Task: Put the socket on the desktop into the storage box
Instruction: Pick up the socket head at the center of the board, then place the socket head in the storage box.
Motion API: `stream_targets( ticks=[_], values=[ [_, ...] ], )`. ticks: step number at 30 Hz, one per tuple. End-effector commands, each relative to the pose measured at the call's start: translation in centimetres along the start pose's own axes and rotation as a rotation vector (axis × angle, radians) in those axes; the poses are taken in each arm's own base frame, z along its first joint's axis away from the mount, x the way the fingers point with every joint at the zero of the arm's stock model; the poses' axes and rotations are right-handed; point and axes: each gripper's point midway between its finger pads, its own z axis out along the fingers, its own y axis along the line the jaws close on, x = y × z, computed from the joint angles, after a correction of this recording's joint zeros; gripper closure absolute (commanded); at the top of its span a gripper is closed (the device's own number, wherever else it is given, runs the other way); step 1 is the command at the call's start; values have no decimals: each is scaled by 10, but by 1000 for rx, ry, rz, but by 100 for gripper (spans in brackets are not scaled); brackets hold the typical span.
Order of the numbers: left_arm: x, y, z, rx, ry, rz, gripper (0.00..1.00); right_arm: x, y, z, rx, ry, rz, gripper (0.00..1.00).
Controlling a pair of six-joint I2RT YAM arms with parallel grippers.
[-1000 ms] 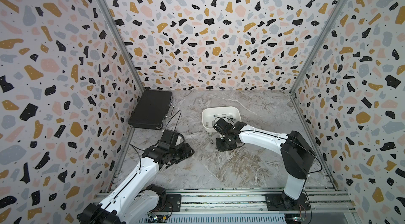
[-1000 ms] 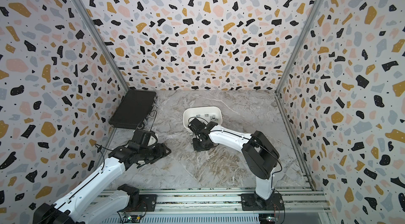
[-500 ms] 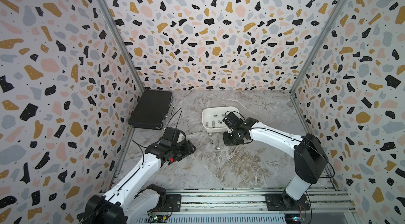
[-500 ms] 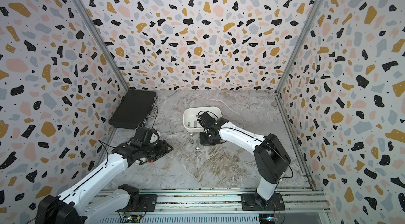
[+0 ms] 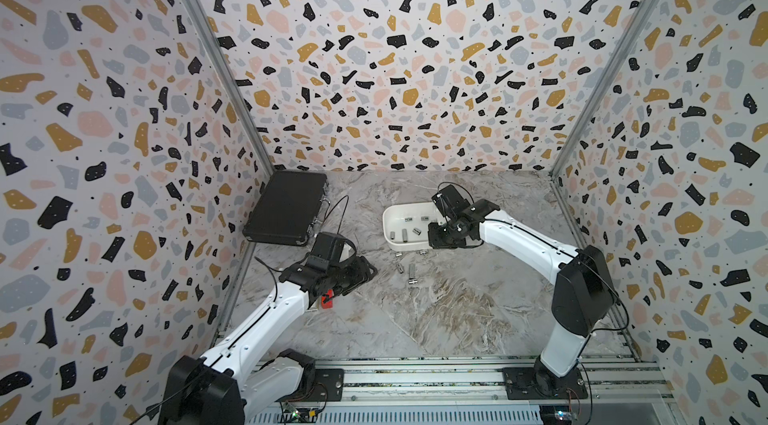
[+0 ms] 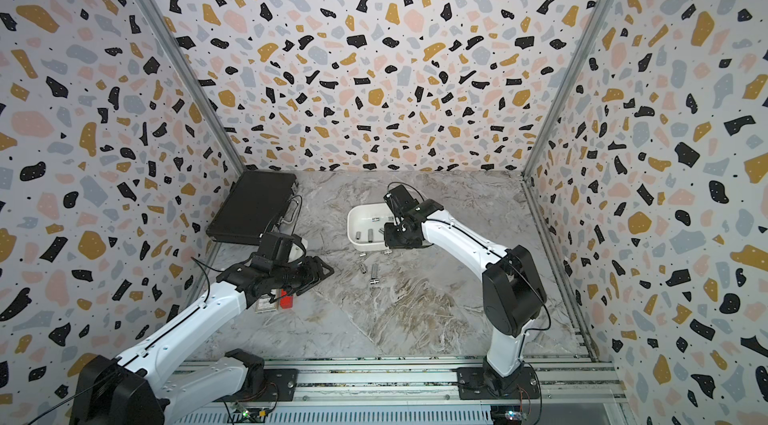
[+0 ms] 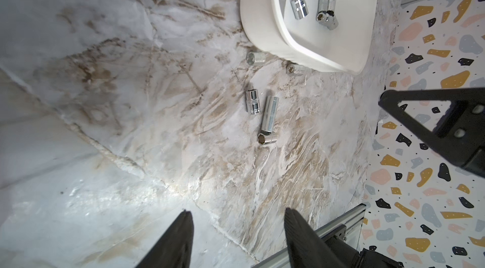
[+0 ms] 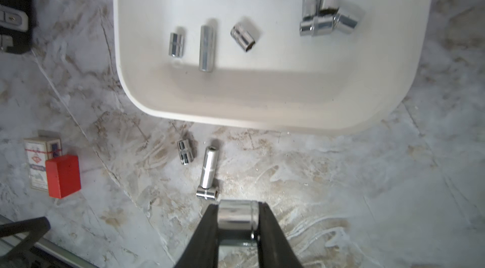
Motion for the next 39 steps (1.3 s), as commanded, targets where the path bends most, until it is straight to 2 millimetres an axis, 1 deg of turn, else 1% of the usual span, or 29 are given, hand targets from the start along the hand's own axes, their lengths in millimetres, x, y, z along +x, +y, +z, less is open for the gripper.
stream_targets(
  ticks=[1, 7, 12, 17, 24, 32, 39],
  values=[
    [-13, -17, -3, 40, -34, 42, 41, -15, -2, -5, 19, 1, -13, 73],
    [-19, -21, -1, 40, -34, 58, 41, -44, -5, 7, 31, 0, 5, 73],
    [-19, -20, -1, 37, -35, 58, 41, -62, -9, 23, 32, 15, 27, 73],
    [-15, -16, 0, 31, -31, 54, 41, -75, -11, 38, 25, 28, 43, 73],
    [-10, -11, -1, 21, -30, 47, 41, -86, -13, 59, 21, 48, 54, 72],
    [-7, -6, -1, 10, -25, 43, 41, -89, -15, 81, 18, 77, 65, 71],
    [-4, -3, 1, 3, -20, 37, 41, -90, -13, 91, 5, 91, 75, 69]
  ],
)
